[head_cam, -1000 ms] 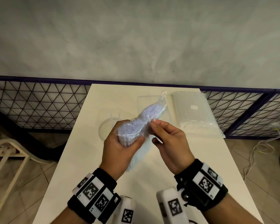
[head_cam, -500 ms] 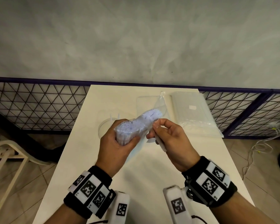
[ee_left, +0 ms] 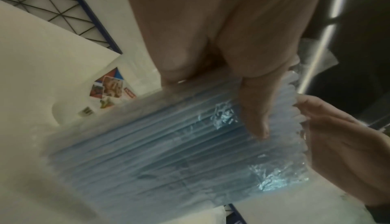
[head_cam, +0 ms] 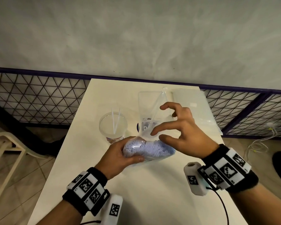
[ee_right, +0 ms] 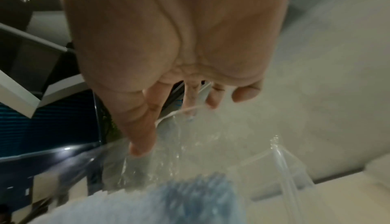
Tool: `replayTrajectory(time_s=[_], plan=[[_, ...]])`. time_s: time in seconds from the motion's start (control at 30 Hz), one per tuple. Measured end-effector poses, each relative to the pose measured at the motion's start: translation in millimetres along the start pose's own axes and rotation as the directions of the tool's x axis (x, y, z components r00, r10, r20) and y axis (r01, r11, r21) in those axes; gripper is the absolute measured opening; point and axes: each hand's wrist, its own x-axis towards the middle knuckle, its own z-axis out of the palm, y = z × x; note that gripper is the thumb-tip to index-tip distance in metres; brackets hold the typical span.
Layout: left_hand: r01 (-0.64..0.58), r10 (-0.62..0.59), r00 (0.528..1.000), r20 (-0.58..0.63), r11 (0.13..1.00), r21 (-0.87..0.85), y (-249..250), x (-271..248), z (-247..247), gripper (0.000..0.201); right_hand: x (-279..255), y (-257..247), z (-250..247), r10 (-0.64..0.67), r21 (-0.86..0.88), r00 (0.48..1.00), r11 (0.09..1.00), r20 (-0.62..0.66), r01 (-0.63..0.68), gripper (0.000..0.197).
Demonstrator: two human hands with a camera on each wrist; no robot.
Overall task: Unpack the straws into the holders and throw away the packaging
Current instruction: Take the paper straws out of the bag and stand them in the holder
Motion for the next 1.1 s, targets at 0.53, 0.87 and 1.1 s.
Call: replayTrajectory(time_s=[0.53, 0.87, 1.1], plan=[[0.033, -0.032, 0.999, -0.032, 0.999, 0.013, -14, -6, -8, 0.044, -15, 27, 44, 0.188, 0.351, 0.980, 0.924, -0.069, -0.152, 0.053], [0.112, -0.137, 0.986, -0.091, 0.966, -0.232, -6, 2, -9, 0.018, -28, 37, 47, 0.245, 0.484, 0.954, 0.822, 0.172, -0.298, 0.043], [0.162, -0.166, 0.986, 0.010, 0.946, -0.281, -12, -3, -11, 0.015, -34, 47, 57, 0.338, 0.630, 0.813, 0.514, 0.474, -0.582, 0.043]])
